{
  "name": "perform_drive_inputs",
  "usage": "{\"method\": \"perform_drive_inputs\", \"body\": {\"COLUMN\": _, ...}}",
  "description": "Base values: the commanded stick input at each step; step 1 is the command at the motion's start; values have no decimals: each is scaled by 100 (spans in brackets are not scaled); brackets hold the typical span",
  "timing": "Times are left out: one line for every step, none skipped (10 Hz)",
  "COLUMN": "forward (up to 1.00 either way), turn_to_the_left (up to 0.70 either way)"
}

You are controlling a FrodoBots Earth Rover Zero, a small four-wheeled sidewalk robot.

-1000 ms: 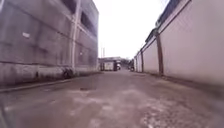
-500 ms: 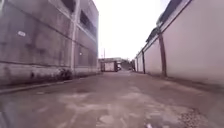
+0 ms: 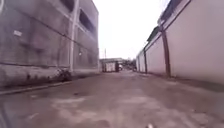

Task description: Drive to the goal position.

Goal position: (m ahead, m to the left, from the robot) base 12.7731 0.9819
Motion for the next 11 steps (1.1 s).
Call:
{"method": "perform_drive_inputs", "body": {"forward": 70, "turn_to_the_left": 0}}
{"method": "perform_drive_inputs", "body": {"forward": 70, "turn_to_the_left": 0}}
{"method": "perform_drive_inputs", "body": {"forward": 70, "turn_to_the_left": 0}}
{"method": "perform_drive_inputs", "body": {"forward": 70, "turn_to_the_left": 0}}
{"method": "perform_drive_inputs", "body": {"forward": 70, "turn_to_the_left": 0}}
{"method": "perform_drive_inputs", "body": {"forward": 70, "turn_to_the_left": 0}}
{"method": "perform_drive_inputs", "body": {"forward": 70, "turn_to_the_left": 0}}
{"method": "perform_drive_inputs", "body": {"forward": 70, "turn_to_the_left": 0}}
{"method": "perform_drive_inputs", "body": {"forward": 70, "turn_to_the_left": 0}}
{"method": "perform_drive_inputs", "body": {"forward": 70, "turn_to_the_left": 0}}
{"method": "perform_drive_inputs", "body": {"forward": 70, "turn_to_the_left": 0}}
